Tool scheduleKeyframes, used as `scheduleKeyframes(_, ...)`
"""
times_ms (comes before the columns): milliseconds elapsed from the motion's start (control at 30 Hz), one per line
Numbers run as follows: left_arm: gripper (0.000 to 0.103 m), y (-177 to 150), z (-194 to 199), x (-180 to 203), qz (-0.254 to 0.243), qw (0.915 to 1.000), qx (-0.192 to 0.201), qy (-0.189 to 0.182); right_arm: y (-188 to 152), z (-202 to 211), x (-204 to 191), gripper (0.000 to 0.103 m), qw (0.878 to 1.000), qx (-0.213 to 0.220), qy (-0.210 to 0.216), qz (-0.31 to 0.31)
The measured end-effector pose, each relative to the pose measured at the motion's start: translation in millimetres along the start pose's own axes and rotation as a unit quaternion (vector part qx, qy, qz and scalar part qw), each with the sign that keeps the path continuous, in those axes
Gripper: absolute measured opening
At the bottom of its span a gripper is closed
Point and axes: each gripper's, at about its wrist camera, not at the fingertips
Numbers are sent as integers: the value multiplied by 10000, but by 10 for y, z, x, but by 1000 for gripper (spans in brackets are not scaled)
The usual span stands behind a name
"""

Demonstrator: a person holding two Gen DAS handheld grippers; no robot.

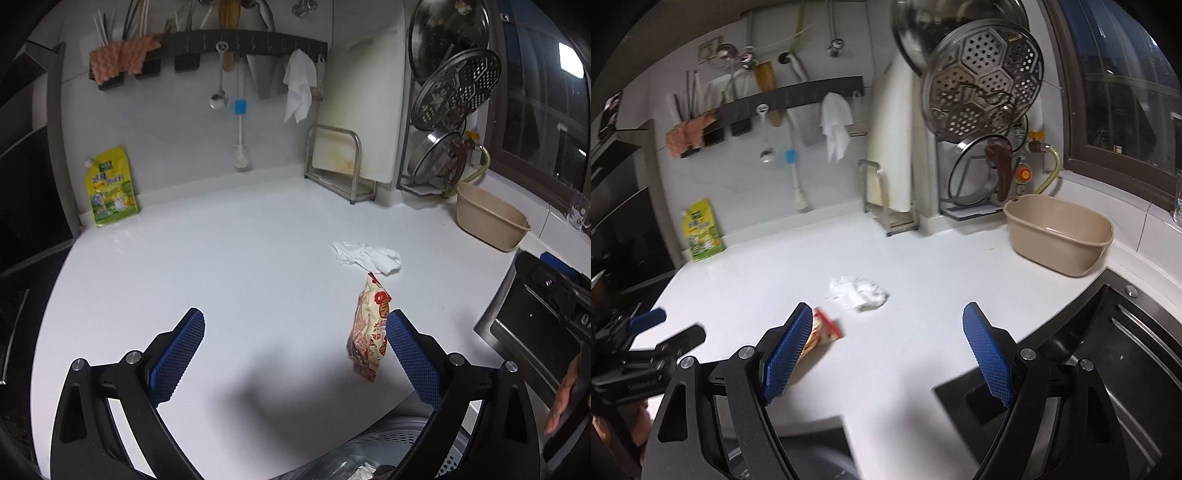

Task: Collect trash
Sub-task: 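Move both grippers back over the counter toward the snack wrapper and tissue, then grasp the snack wrapper with the left gripper while the right gripper grasps the white tissue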

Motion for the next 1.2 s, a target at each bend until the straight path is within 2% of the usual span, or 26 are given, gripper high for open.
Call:
scheduleKeyframes(100, 97, 2, -126, 84, -110, 9999, -118, 34, 22, -174, 138, 80, 9998, -30, -12, -184)
scheduleKeyframes(200, 97, 9, -222, 175, -245, 9995, -167, 100, -13, -321, 316, 80, 9983, -287, 142, -490)
scheduleKeyframes(367, 97, 23, -415, 300, -282, 9988, -359, -183, -45, -383, 540, 80, 9957, -427, 96, -818)
scheduleKeyframes(467, 97, 20, -543, 368, -259, 9978, -483, -369, -32, -364, 639, 80, 9926, -442, 260, -1100)
scheduleKeyframes(700, 97, 36, -889, 520, -240, 9940, -903, -571, 6, -365, 716, 81, 9906, -438, 286, -1264)
scheduleKeyframes(967, 97, 22, -1142, 668, -479, 9898, -1292, -365, 2, -394, 726, 81, 9893, -557, 345, -1305)
scheduleKeyframes(1067, 91, 18, -1173, 689, -592, 9893, -1304, -265, -8, -420, 706, 81, 9895, -627, 347, -1259)
scheduleKeyframes(1133, 78, 23, -1189, 687, -613, 9890, -1311, -301, -14, -438, 694, 81, 9895, -660, 346, -1234)
scheduleKeyframes(1200, 74, 22, -1203, 675, -587, 9894, -1286, -343, -15, -460, 682, 81, 9897, -688, 345, -1207)
Point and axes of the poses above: each gripper's, at about its wrist camera, not at the fingertips, and z roughly against the way its jaws point, x to its right, y to its top, and after that the axes turned 13 degrees about -z, right-handed
